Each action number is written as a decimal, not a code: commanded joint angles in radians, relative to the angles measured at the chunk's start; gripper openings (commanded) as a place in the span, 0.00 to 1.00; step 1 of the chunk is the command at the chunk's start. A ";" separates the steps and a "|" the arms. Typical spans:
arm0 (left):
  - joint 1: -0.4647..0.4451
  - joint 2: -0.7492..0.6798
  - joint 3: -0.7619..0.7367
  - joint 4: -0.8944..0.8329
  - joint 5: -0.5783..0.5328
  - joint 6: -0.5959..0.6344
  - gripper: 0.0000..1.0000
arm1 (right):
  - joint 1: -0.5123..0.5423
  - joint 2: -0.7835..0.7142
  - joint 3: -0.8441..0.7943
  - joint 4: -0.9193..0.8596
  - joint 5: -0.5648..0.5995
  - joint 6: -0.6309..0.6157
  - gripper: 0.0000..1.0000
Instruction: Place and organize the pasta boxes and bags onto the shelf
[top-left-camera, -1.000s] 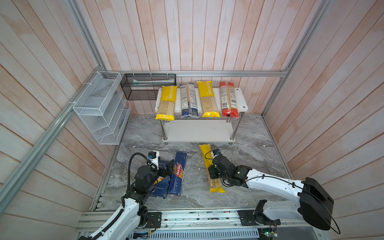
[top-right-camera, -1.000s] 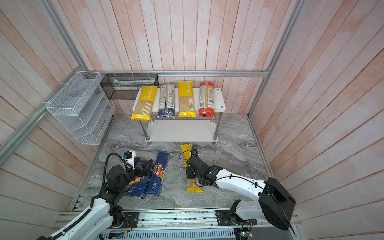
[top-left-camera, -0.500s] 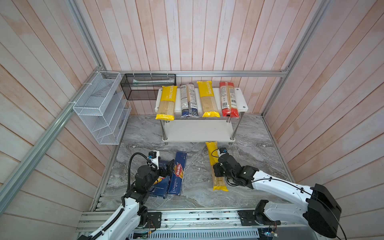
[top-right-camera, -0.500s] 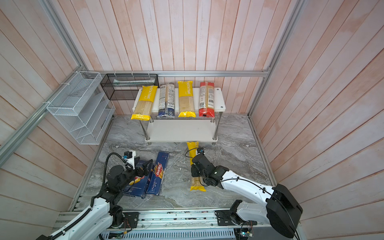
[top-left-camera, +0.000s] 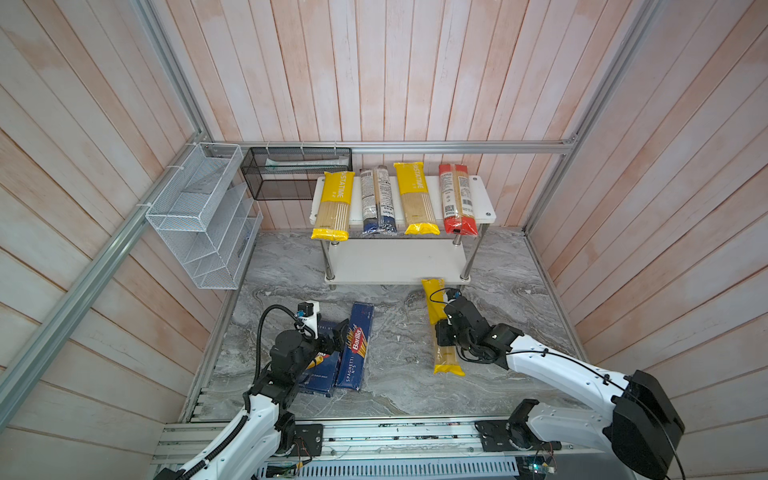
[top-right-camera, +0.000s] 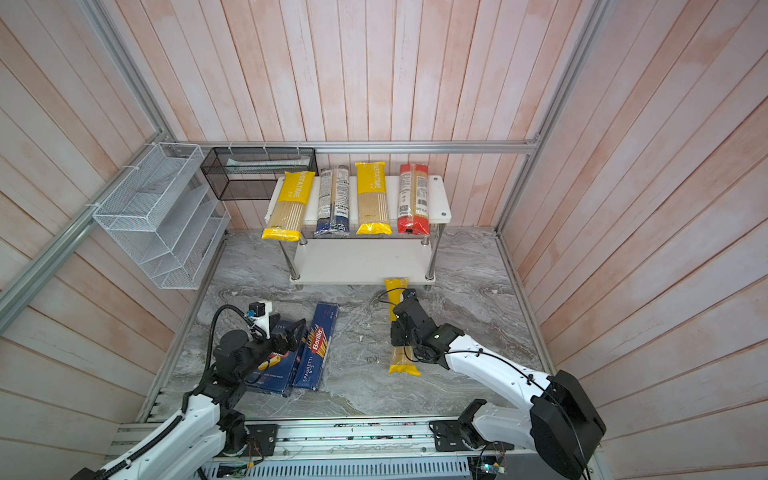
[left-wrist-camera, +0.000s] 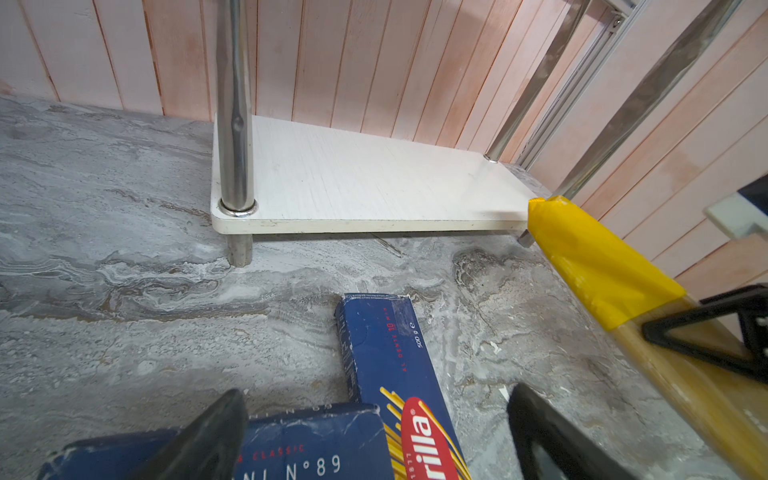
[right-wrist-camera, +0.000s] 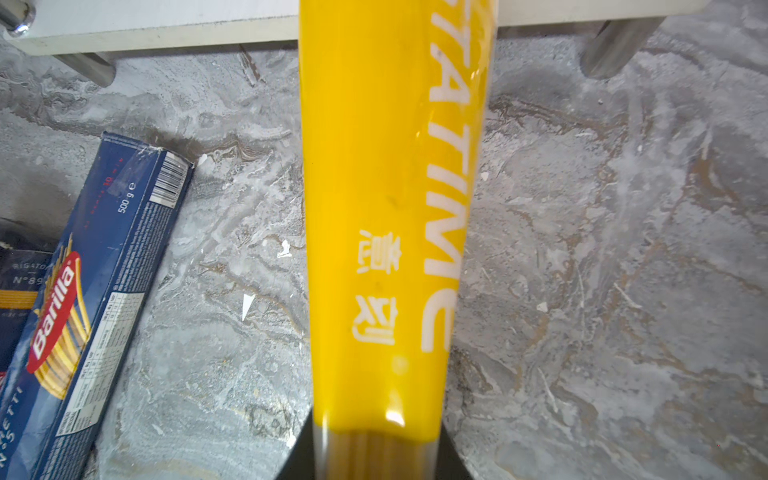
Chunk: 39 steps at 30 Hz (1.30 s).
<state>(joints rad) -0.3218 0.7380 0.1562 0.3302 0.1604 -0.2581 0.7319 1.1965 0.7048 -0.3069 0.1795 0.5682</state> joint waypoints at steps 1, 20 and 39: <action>-0.002 0.000 0.026 0.020 0.014 -0.002 1.00 | -0.022 0.001 0.088 0.042 0.000 -0.055 0.09; -0.003 0.003 0.031 0.011 0.005 0.000 1.00 | -0.193 0.125 0.206 0.089 -0.080 -0.197 0.09; -0.002 0.009 0.029 0.020 0.002 0.000 1.00 | -0.278 0.312 0.395 0.094 -0.025 -0.247 0.09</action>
<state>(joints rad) -0.3218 0.7498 0.1570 0.3302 0.1596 -0.2581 0.4606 1.5005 1.0252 -0.3073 0.1162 0.3386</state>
